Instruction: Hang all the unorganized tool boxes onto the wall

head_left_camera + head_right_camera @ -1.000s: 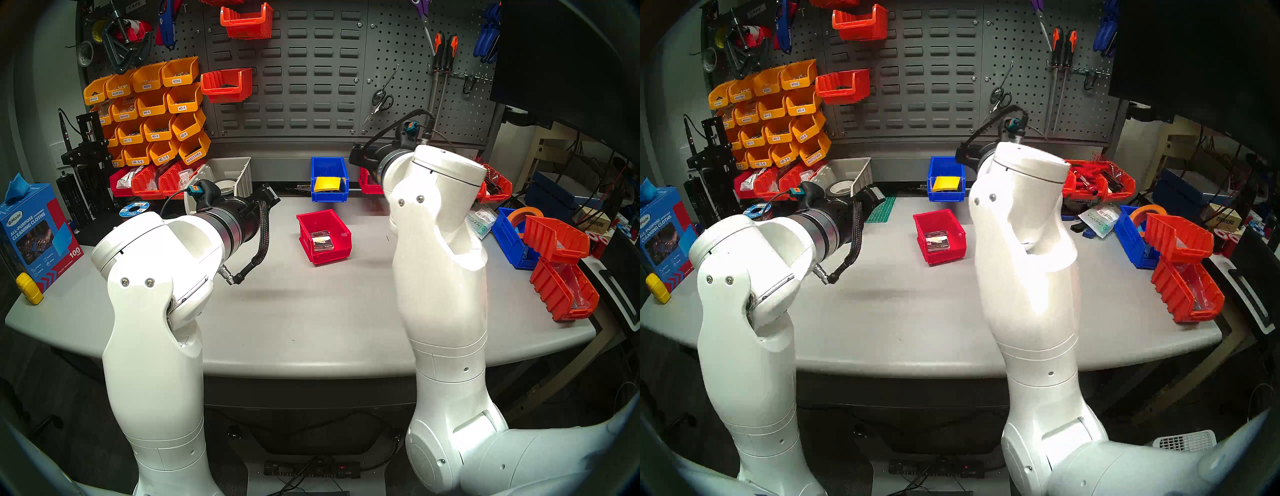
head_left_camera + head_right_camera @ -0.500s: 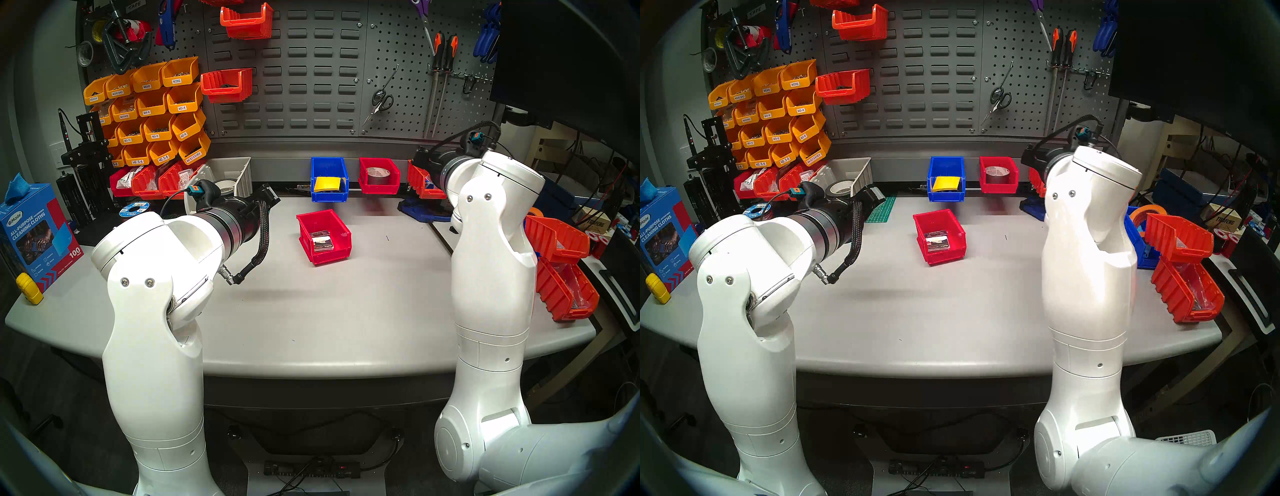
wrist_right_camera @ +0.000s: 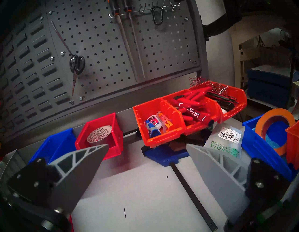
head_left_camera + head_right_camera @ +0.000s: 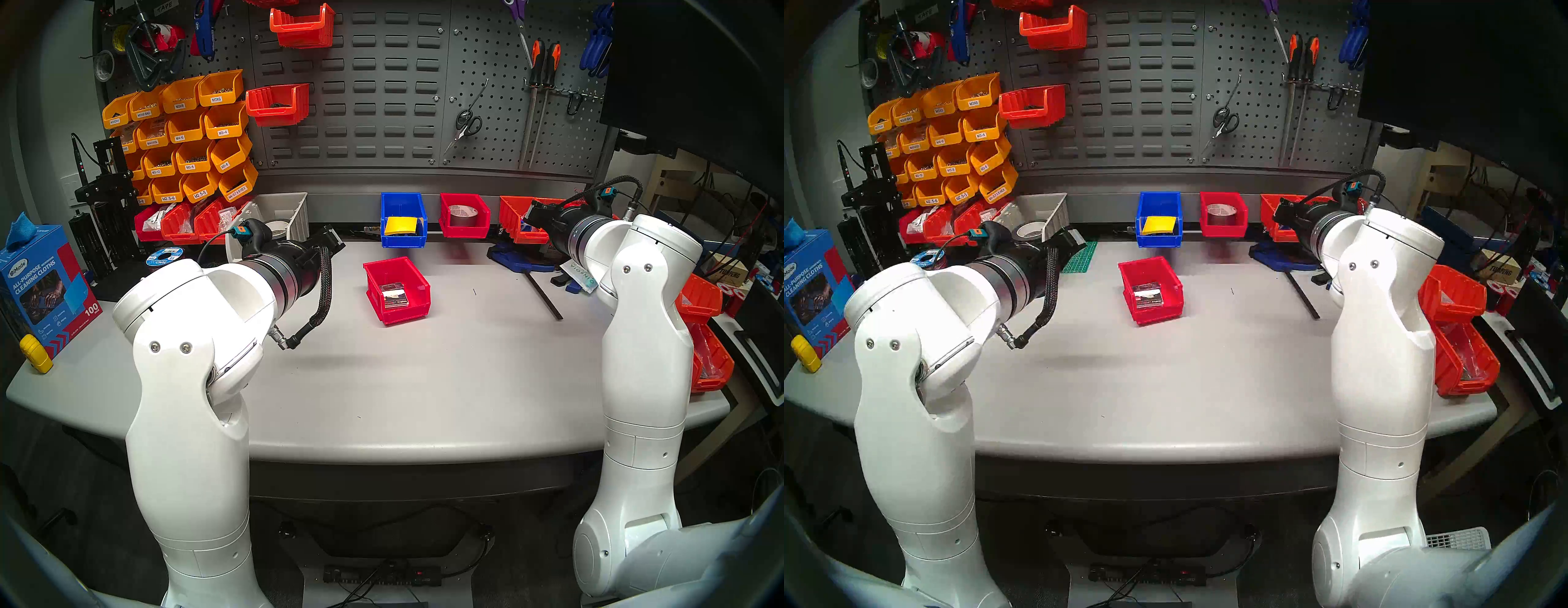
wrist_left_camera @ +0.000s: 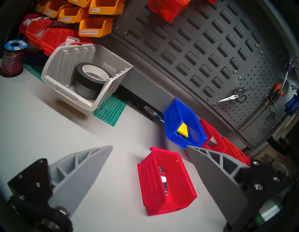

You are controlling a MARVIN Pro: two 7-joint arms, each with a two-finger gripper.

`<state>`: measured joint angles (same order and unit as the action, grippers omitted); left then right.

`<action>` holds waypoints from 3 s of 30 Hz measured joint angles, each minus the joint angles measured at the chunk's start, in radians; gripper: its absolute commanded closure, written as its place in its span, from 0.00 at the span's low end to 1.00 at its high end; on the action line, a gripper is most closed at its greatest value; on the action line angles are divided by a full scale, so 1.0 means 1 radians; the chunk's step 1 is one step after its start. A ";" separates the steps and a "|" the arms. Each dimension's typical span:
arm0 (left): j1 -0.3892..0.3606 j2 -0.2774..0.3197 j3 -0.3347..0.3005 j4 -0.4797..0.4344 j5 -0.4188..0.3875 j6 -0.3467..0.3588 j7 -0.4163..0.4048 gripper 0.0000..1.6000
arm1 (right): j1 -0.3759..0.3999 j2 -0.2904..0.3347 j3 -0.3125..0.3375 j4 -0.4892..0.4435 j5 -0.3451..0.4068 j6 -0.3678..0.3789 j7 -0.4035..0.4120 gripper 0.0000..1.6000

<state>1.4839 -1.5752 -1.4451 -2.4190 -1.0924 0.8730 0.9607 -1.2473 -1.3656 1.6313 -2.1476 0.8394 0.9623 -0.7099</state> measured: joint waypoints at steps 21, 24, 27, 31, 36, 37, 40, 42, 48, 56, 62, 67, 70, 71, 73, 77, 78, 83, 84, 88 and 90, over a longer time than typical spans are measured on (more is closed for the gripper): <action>-0.026 0.082 0.245 0.109 0.240 0.010 -0.023 0.00 | -0.003 0.170 -0.038 -0.008 0.281 0.000 -0.133 0.00; -0.029 0.082 0.275 0.140 0.278 -0.010 -0.005 0.00 | 0.001 0.191 -0.044 -0.008 0.327 0.000 -0.154 0.00; -0.031 0.083 0.309 0.173 0.313 -0.037 0.010 0.00 | 0.005 0.209 -0.050 -0.008 0.368 0.000 -0.156 0.00; -0.032 0.091 0.355 0.215 0.351 -0.077 0.015 0.00 | 0.010 0.230 -0.055 -0.008 0.408 0.000 -0.156 0.00; -0.032 0.105 0.407 0.260 0.384 -0.134 -0.001 0.00 | 0.015 0.252 -0.056 -0.008 0.446 0.000 -0.156 0.00; -0.032 0.108 0.416 0.267 0.389 -0.145 -0.005 0.00 | 0.016 0.256 -0.057 -0.008 0.453 0.000 -0.156 0.00; -0.033 0.118 0.442 0.289 0.413 -0.182 -0.017 0.00 | 0.019 0.268 -0.057 -0.008 0.472 0.000 -0.156 0.00; -0.035 0.124 0.455 0.303 0.430 -0.203 -0.022 0.00 | 0.021 0.274 -0.057 -0.008 0.481 0.000 -0.156 0.00; -0.047 0.140 0.473 0.354 0.471 -0.265 -0.037 0.00 | 0.024 0.289 -0.059 -0.008 0.503 0.000 -0.156 0.00; -0.065 0.155 0.485 0.422 0.503 -0.325 -0.056 0.00 | 0.027 0.304 -0.060 -0.007 0.523 0.000 -0.156 0.00; -0.073 0.153 0.492 0.464 0.511 -0.352 -0.065 0.00 | 0.028 0.311 -0.061 -0.007 0.533 0.000 -0.156 0.00; -0.078 0.146 0.496 0.487 0.517 -0.369 -0.066 0.00 | 0.029 0.315 -0.061 -0.007 0.534 0.000 -0.156 0.00; -0.081 0.141 0.497 0.504 0.523 -0.382 -0.065 0.00 | 0.029 0.317 -0.061 -0.007 0.533 0.000 -0.156 0.00; -0.083 0.139 0.497 0.509 0.526 -0.385 -0.064 0.00 | 0.029 0.317 -0.061 -0.007 0.532 0.000 -0.156 0.00; -0.085 0.137 0.497 0.515 0.528 -0.390 -0.061 0.00 | 0.029 0.318 -0.061 -0.007 0.531 0.000 -0.156 0.00; -0.091 0.134 0.496 0.526 0.536 -0.399 -0.051 0.06 | 0.029 0.319 -0.060 -0.007 0.530 0.000 -0.156 0.00; -0.092 0.133 0.496 0.527 0.538 -0.401 -0.048 0.35 | 0.029 0.319 -0.060 -0.007 0.530 0.000 -0.156 0.00; -0.098 0.132 0.492 0.527 0.544 -0.407 -0.038 1.00 | 0.029 0.321 -0.060 -0.007 0.528 0.000 -0.156 0.00; -0.099 0.132 0.491 0.527 0.544 -0.408 -0.036 1.00 | 0.029 0.321 -0.060 -0.007 0.528 0.000 -0.156 0.00; -0.100 0.131 0.485 0.526 0.543 -0.408 -0.030 1.00 | 0.029 0.321 -0.060 -0.007 0.528 0.000 -0.156 0.00; -0.100 0.132 0.481 0.526 0.542 -0.408 -0.030 1.00 | 0.029 0.321 -0.060 -0.007 0.528 0.000 -0.156 0.00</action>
<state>1.3843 -1.4437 -0.9639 -1.8927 -0.5504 0.4654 0.9303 -1.2181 -1.0441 1.5715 -2.1546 1.3674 0.9622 -0.8663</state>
